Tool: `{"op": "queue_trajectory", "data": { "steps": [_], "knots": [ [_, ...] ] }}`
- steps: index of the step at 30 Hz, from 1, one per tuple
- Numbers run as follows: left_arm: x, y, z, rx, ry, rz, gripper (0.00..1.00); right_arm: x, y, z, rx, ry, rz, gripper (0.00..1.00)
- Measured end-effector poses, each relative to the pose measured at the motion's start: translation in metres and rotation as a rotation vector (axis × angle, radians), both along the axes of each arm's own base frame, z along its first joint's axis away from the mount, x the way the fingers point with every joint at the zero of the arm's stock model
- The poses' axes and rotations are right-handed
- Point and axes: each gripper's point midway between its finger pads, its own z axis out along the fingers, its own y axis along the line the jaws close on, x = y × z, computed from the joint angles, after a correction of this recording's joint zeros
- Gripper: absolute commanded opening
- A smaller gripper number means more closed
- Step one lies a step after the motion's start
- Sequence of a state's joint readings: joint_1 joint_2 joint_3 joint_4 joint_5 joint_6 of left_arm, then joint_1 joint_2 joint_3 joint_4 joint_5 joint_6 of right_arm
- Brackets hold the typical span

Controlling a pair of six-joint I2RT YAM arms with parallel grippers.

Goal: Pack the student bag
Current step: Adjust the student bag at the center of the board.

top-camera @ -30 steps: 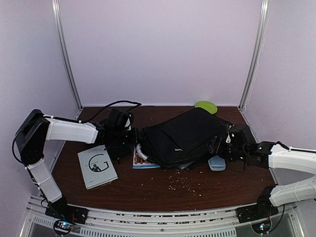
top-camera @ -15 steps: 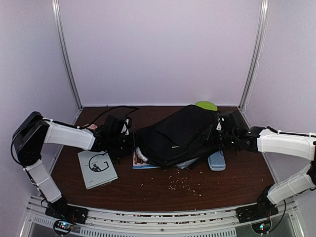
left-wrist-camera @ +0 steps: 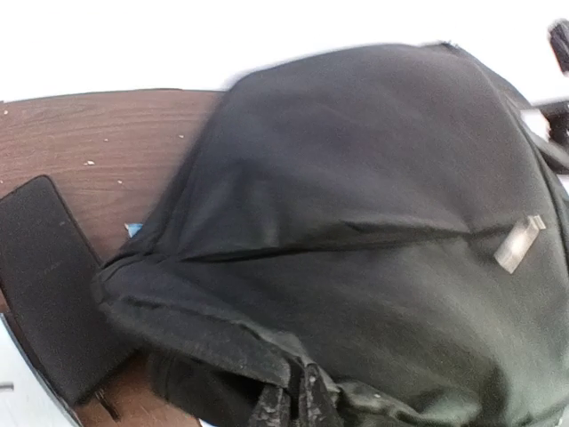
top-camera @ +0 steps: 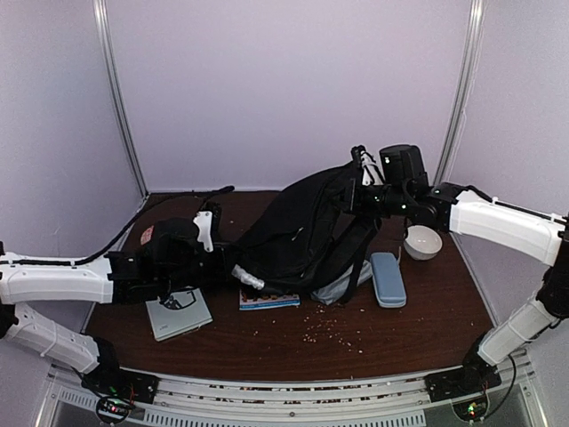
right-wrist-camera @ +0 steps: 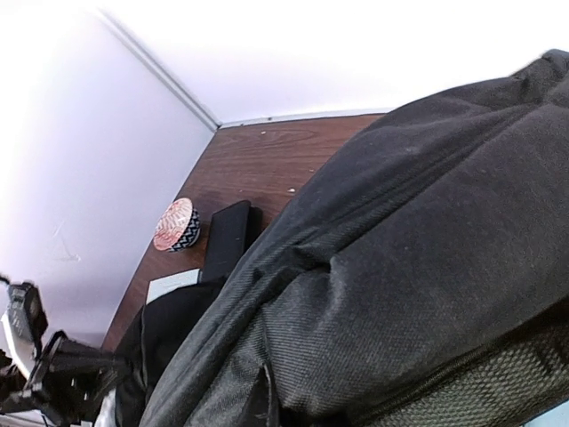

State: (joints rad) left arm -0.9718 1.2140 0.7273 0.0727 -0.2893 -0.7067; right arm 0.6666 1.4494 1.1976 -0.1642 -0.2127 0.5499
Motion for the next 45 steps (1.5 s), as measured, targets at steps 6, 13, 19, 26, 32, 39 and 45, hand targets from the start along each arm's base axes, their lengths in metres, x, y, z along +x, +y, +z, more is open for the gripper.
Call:
{"op": "queue_trajectory", "data": {
  "steps": [6, 13, 19, 26, 32, 39, 45],
  "knots": [
    [-0.026, -0.008, -0.035, 0.124, 0.009, 0.016, 0.02, 0.026, 0.037, -0.031, -0.064, 0.009, 0.09, 0.43],
    [-0.03, -0.014, -0.06, 0.2, 0.038, 0.01, 0.84, 0.048, 0.02, -0.083, -0.173, 0.063, -0.027, 0.74],
    [-0.033, 0.001, -0.021, 0.207, -0.031, 0.003, 0.91, 0.026, -0.019, -0.102, -0.257, 0.104, -0.135, 0.75],
    [-0.04, -0.006, 0.018, 0.263, -0.134, -0.119, 0.87, -0.006, -0.076, -0.099, -0.248, 0.091, -0.329, 0.73],
    [-0.058, -0.042, 0.014, 0.449, -0.2, -0.377, 0.81, -0.054, -0.08, -0.119, -0.165, 0.12, -0.261, 0.67],
    [-0.063, -0.063, -0.029, 0.768, -0.236, -0.536, 0.79, -0.119, -0.028, -0.132, -0.082, 0.13, -0.03, 0.62],
    [-0.056, -0.042, -0.044, 0.888, -0.214, -0.562, 0.76, -0.132, -0.01, -0.124, -0.012, 0.126, 0.014, 0.6]
  ]
}}
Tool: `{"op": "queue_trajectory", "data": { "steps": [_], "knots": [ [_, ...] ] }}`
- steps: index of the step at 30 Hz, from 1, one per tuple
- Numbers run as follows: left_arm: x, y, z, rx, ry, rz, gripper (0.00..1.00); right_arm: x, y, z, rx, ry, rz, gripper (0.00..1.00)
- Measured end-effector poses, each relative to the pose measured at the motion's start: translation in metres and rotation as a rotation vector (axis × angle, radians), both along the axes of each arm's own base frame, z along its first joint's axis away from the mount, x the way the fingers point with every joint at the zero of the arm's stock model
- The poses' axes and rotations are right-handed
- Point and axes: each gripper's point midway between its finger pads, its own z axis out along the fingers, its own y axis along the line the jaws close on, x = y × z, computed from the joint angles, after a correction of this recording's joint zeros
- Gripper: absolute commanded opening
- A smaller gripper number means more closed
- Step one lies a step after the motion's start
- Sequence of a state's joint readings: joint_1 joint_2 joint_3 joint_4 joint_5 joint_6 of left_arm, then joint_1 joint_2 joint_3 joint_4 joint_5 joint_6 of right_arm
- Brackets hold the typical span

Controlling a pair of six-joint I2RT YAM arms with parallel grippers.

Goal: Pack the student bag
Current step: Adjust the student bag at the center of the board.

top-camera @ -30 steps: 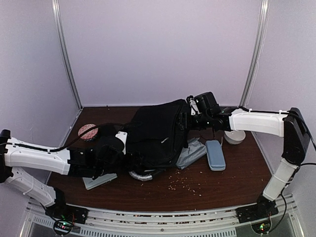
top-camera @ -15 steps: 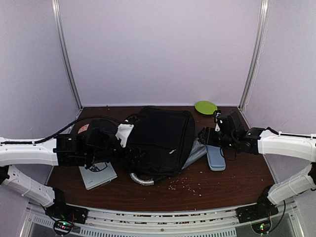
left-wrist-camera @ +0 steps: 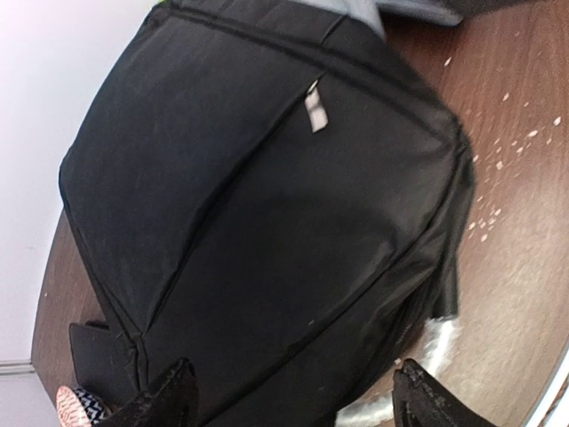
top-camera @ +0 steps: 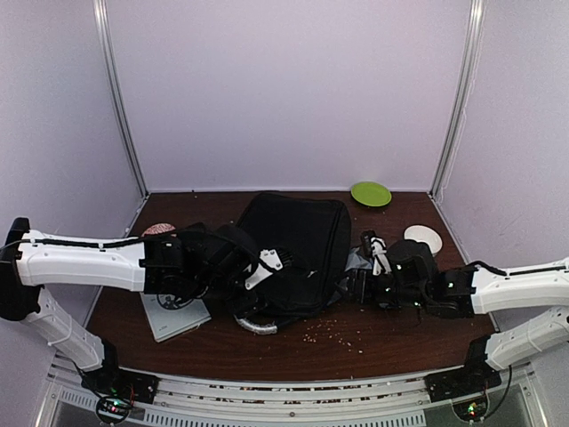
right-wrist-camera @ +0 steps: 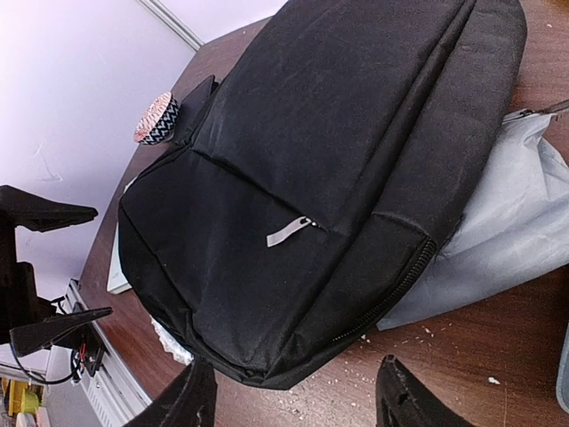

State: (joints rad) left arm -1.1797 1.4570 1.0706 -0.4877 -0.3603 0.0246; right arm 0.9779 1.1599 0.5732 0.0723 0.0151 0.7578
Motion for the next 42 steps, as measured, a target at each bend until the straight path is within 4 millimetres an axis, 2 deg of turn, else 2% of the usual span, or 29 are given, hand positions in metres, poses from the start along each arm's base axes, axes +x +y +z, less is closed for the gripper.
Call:
{"op": "queue_trajectory", "data": {
  "steps": [6, 9, 12, 18, 21, 26, 29, 35, 39, 42],
  "knots": [
    [0.013, 0.021, -0.012, 0.043, 0.042, 0.048, 0.77, 0.001, -0.006, 0.002, 0.011, -0.013, -0.022, 0.59],
    [0.007, 0.017, -0.016, 0.035, 0.082, 0.016, 0.78, 0.001, -0.009, 0.006, 0.02, -0.023, -0.031, 0.58],
    [-0.002, 0.0, -0.016, 0.004, 0.136, -0.043, 0.77, 0.0, -0.01, 0.009, 0.037, -0.028, -0.034, 0.58],
    [-0.01, -0.046, -0.013, -0.055, 0.183, -0.148, 0.75, -0.006, -0.021, 0.008, 0.073, -0.028, -0.056, 0.56],
    [-0.015, -0.062, -0.025, -0.046, 0.204, -0.185, 0.73, -0.007, -0.03, 0.008, 0.088, -0.033, -0.083, 0.55],
    [-0.016, -0.073, -0.048, -0.009, 0.233, -0.203, 0.67, -0.007, -0.041, 0.009, 0.1, -0.05, -0.118, 0.55],
    [-0.014, -0.079, -0.056, 0.002, 0.238, -0.204, 0.6, -0.006, -0.044, 0.009, 0.102, -0.053, -0.134, 0.54],
    [-0.004, -0.087, -0.058, 0.009, 0.208, -0.188, 0.28, -0.006, -0.046, 0.01, 0.107, -0.053, -0.145, 0.54],
    [-0.003, -0.089, -0.055, 0.01, 0.195, -0.19, 0.16, -0.006, -0.046, 0.012, 0.11, -0.056, -0.146, 0.54],
    [-0.005, -0.09, -0.056, 0.012, 0.194, -0.192, 0.02, -0.006, -0.047, 0.012, 0.112, -0.057, -0.147, 0.54]
  ]
}}
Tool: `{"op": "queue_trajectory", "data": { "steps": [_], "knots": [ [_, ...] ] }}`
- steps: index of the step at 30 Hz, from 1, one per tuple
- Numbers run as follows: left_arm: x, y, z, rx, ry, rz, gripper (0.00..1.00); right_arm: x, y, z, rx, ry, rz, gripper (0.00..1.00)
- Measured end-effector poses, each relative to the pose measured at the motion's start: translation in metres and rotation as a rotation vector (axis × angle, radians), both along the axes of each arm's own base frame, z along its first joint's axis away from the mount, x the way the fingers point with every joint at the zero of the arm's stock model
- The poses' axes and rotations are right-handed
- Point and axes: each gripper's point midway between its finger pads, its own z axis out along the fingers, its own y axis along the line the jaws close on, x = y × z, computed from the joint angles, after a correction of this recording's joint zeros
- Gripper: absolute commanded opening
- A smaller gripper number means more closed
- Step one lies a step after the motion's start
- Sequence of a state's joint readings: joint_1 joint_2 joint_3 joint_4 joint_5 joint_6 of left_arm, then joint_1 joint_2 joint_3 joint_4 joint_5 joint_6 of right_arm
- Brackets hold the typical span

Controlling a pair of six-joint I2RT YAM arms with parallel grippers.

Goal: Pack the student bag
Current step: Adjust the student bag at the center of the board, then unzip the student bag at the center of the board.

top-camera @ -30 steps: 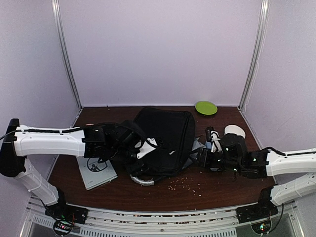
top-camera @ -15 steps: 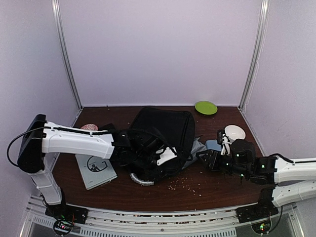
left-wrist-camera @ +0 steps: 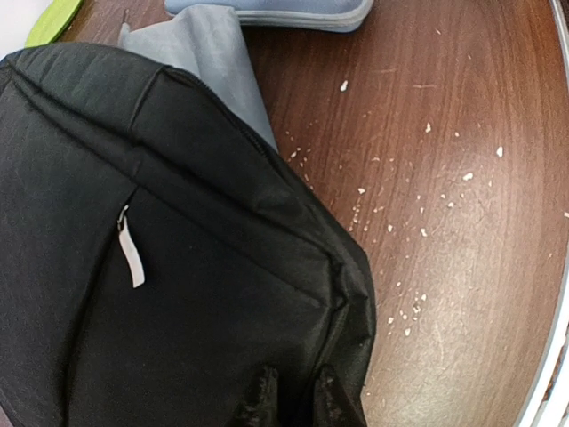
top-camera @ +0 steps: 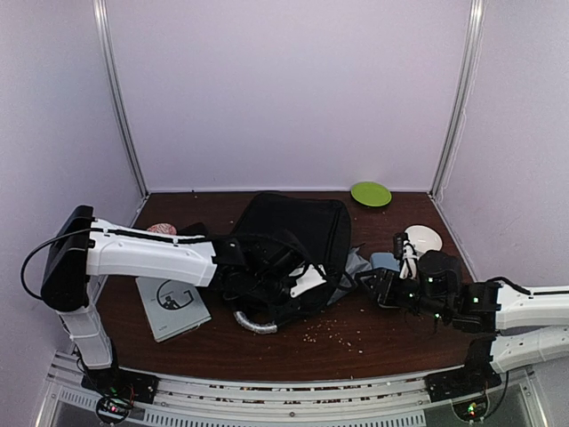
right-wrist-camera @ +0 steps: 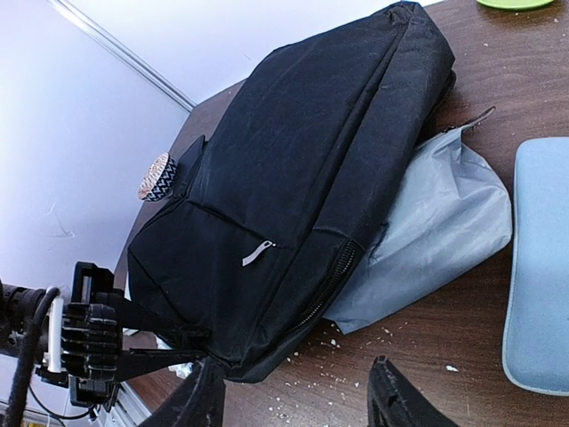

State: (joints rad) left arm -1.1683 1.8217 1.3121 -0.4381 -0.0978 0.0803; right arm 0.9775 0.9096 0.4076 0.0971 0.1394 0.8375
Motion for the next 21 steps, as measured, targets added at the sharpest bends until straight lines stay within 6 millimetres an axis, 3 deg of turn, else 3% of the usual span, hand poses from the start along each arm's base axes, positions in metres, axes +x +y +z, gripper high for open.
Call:
{"op": "queue_trajectory", "data": {
  "steps": [11, 16, 21],
  "knots": [
    [0.005, 0.001, 0.002, -0.019, -0.021, 0.03, 0.0, -0.002, -0.001, 0.006, -0.005, -0.03, 0.016, 0.54],
    [0.011, 0.003, 0.028, -0.107, -0.017, 0.075, 0.0, -0.006, 0.003, 0.005, -0.035, -0.064, 0.058, 0.53],
    [0.022, 0.004, 0.064, -0.232, -0.009, 0.136, 0.0, -0.017, 0.021, 0.008, -0.045, -0.11, 0.141, 0.47]
  ]
}}
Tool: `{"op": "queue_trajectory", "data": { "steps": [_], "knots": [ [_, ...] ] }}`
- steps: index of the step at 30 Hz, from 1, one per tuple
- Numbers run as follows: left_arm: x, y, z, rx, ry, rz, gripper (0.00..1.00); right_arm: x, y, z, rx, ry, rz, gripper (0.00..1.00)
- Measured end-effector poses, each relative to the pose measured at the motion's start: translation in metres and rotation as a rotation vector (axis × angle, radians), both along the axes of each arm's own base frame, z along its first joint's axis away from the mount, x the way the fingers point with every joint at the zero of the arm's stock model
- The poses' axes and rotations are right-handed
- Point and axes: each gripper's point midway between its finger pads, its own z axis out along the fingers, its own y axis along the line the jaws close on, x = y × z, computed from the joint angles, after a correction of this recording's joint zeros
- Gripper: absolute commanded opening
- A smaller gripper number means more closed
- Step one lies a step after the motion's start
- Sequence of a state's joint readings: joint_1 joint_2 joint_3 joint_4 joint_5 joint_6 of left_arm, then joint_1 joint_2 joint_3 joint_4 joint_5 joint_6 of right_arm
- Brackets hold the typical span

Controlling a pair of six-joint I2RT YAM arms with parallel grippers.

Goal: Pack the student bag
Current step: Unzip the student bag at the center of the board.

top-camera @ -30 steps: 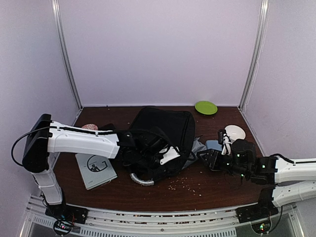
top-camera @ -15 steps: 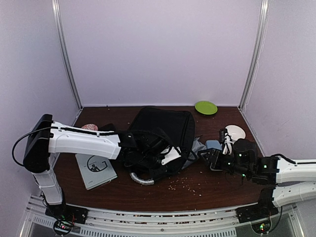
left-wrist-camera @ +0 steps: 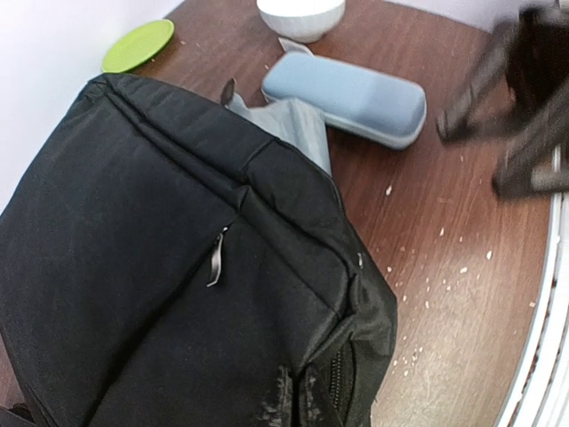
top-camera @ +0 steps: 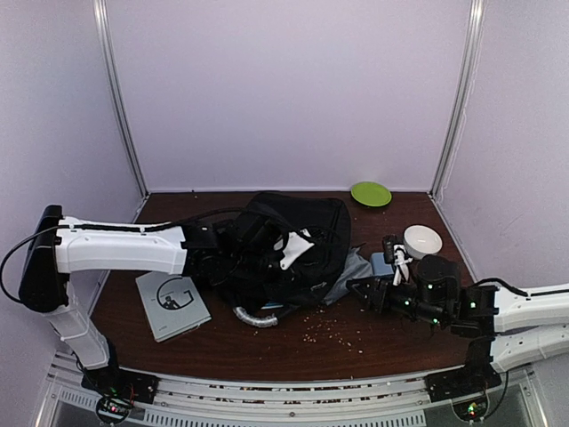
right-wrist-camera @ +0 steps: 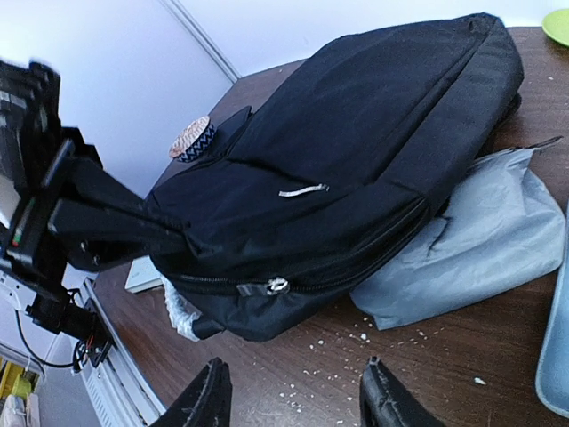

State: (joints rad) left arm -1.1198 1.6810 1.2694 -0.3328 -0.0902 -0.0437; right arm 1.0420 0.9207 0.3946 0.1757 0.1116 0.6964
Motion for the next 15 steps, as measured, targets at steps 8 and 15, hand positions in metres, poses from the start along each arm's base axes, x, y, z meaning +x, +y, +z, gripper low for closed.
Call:
{"op": "queue_trajectory", "data": {
  "steps": [8, 15],
  "knots": [
    [0.002, -0.004, 0.017, -0.09, 0.028, 0.038, 0.0, -0.005, 0.028, -0.018, -0.029, 0.007, 0.061, 0.5],
    [0.0, -0.004, 0.015, -0.11, 0.049, 0.051, 0.0, 0.0, 0.036, -0.013, 0.02, 0.001, 0.05, 0.59]
  ]
}}
